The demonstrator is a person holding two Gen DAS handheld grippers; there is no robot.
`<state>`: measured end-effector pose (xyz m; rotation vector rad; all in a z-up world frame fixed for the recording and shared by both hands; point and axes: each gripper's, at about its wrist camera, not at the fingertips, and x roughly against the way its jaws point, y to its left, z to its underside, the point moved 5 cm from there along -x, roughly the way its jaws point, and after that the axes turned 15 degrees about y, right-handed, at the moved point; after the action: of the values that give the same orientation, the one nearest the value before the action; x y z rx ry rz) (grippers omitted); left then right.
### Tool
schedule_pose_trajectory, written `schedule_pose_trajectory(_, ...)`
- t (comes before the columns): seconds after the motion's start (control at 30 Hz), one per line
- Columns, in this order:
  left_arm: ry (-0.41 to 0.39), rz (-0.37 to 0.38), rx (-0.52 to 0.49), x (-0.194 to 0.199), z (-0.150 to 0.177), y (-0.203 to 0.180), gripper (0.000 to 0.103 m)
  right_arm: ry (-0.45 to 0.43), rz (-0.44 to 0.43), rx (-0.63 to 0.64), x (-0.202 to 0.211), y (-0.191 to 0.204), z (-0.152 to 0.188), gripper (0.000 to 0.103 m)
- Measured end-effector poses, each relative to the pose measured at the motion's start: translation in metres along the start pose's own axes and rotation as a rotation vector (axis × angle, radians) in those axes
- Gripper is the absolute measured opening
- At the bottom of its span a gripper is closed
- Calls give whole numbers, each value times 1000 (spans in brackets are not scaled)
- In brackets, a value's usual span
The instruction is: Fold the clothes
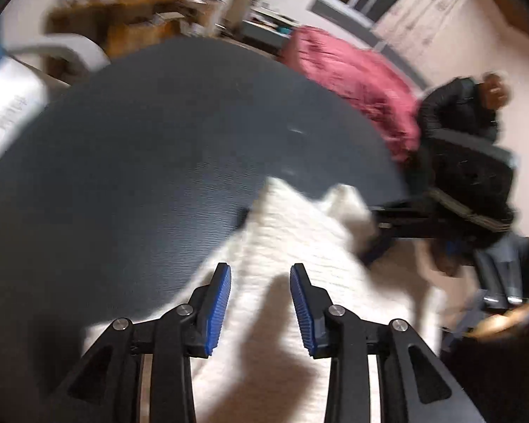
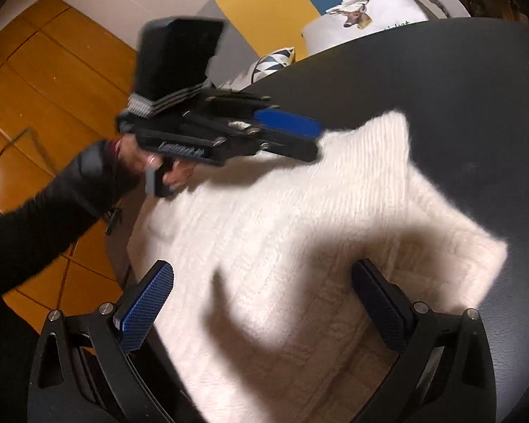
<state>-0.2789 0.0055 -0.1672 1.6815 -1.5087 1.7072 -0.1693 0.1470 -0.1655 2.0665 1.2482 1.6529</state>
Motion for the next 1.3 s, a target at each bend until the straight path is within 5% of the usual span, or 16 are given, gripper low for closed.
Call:
schedule_pose_trajectory(0.33,43,247,-60,-4,-10,2,33,-67,-71,10,1,-7,12,103)
schedule_pose_trajectory(0.4,27,253,-85,1,-13,-7,20,-66,-64,12,4,-3,15,103)
schedule_pose_trajectory(0.67,-132,86,-111,17,-15,-24,8,-54,40,77,10,36,21,103)
schedule_pose_trajectory(0.8,-117,-90,-59,-4,-22,-20,8,21,66,159,-7,56,29,103)
schedule_pose_trajectory(0.9,-67,-219,-18,-20,-30,-17,10,83,186,126,-28,39,46,102)
schedule_pose_trajectory(1.03,-112,-297,15,2,-24,-27,23,51,202,116,-24,41,55,102)
schedule_pose_trajectory(1.17,-210,-309,95,54,22,-23,24,81,240,129,-20,48,60,103)
schedule_pose_trajectory(1.3,-132,-360,58,52,78,-32,24,34,282,241,-1,77,51,103)
